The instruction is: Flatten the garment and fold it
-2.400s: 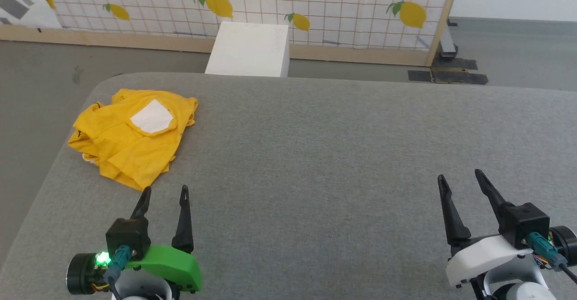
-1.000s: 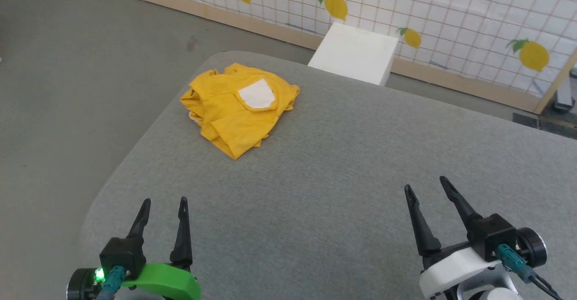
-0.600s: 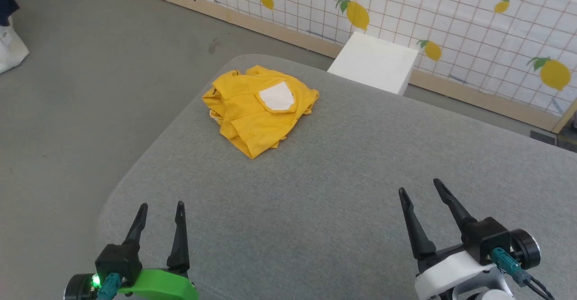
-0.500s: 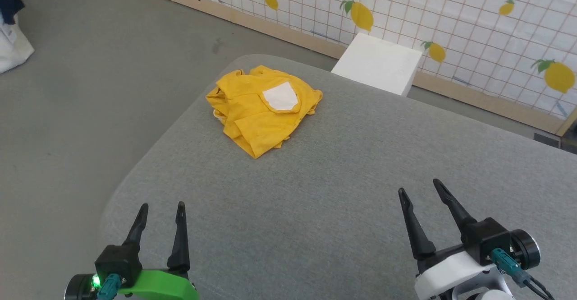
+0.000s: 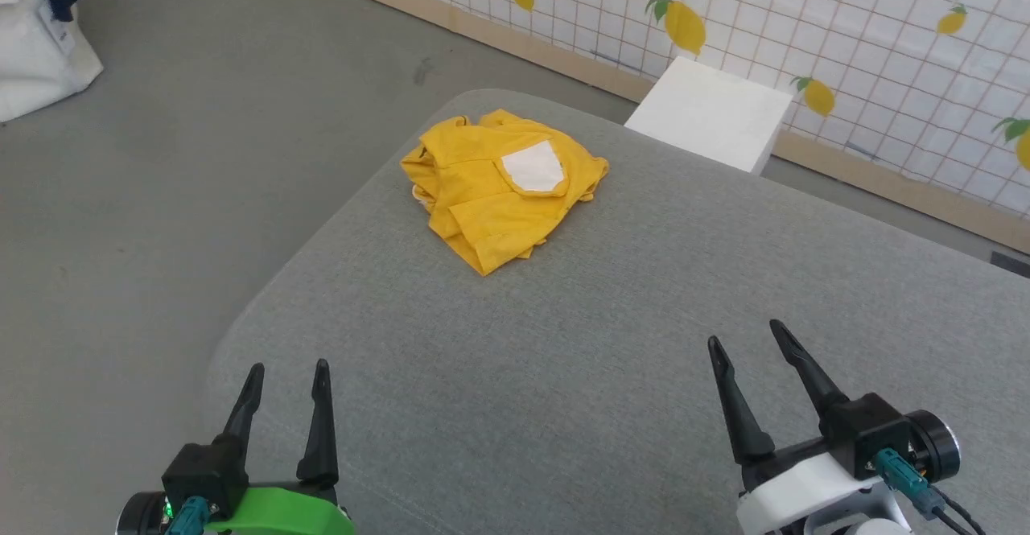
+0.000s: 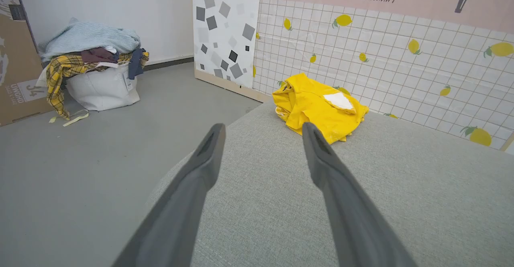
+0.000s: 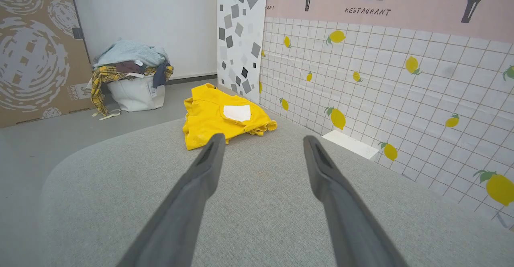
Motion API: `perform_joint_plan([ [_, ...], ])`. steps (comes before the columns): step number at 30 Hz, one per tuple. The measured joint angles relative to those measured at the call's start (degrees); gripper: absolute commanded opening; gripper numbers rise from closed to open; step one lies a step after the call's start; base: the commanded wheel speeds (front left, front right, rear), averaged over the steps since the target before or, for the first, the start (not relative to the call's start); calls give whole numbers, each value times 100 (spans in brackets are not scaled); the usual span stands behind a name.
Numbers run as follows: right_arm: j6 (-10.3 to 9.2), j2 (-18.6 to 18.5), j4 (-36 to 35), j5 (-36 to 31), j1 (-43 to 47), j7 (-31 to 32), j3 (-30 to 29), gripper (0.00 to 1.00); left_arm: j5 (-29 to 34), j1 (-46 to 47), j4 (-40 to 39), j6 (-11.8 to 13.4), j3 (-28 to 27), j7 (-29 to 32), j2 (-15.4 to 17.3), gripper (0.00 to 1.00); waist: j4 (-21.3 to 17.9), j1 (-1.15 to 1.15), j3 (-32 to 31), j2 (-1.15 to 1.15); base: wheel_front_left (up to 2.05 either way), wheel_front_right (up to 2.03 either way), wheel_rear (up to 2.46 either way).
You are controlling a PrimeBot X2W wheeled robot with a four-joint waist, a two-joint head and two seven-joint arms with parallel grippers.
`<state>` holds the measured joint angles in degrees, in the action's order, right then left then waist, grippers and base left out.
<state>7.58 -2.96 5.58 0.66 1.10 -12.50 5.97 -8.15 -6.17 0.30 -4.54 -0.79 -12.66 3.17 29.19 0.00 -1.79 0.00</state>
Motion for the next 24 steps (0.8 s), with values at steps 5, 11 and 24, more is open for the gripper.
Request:
perform_joint_plan([
  [5,0,2,33,-9,-1,-49,26,100,-44,-5,16,-2,16,-45,-1,100,101,0,15,0,0,0,0],
  [11,0,3,71,-10,-1,-121,54,100,-101,-34,58,-27,35,-114,-1,100,232,0,12,0,0,0,0],
  [24,0,5,90,-55,-1,-216,81,100,-152,-61,79,-52,60,-189,-1,100,392,0,60,0,0,0,0],
])
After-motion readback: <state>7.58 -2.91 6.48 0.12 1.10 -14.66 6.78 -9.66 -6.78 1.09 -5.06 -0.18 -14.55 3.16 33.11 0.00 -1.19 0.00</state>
